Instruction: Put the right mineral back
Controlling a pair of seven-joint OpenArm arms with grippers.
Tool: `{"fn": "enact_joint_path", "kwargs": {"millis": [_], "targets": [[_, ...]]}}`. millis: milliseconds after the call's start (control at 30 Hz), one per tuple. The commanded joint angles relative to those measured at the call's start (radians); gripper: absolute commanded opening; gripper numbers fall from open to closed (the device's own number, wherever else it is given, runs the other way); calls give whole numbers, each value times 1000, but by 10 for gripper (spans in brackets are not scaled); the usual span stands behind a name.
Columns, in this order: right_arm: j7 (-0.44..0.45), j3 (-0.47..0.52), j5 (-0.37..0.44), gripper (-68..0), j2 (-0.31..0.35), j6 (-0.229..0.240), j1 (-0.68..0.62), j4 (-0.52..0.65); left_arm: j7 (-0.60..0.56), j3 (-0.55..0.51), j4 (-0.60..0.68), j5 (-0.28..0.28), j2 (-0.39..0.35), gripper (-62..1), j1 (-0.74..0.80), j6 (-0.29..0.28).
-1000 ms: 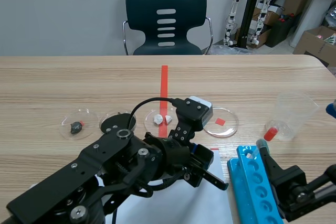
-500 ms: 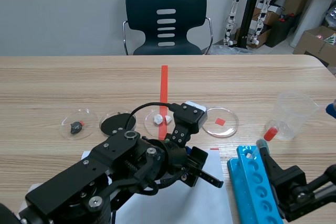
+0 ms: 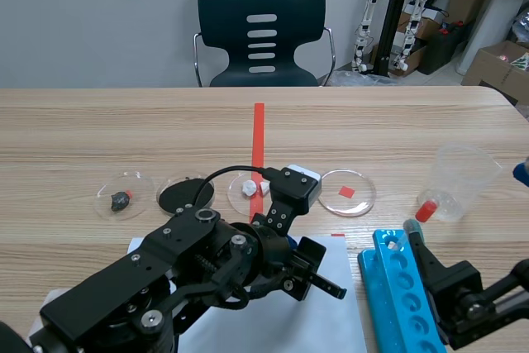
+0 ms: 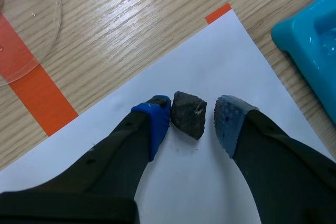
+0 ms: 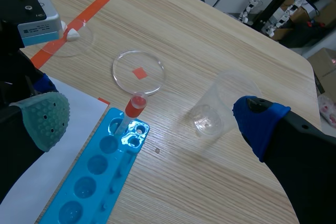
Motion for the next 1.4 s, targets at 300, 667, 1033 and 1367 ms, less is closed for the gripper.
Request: {"fn": "enact_joint_path", "kwargs": {"millis": [300,667,1033,1367], "targets": [[11,3,7,4,0,-7,11,18,-14,-3,14,-6,11,-167,-16,-5],[11,3,7,4,0,-7,11,18,-85,-3,91,-4,-3,14,32,17],[11,3,7,4,0,-7,11,18,-97,-3,286,2,-73,14,101,17],[11,3,7,4,0,-7,11,18,-97,-8,304,2,-84,14,102,17]]}}
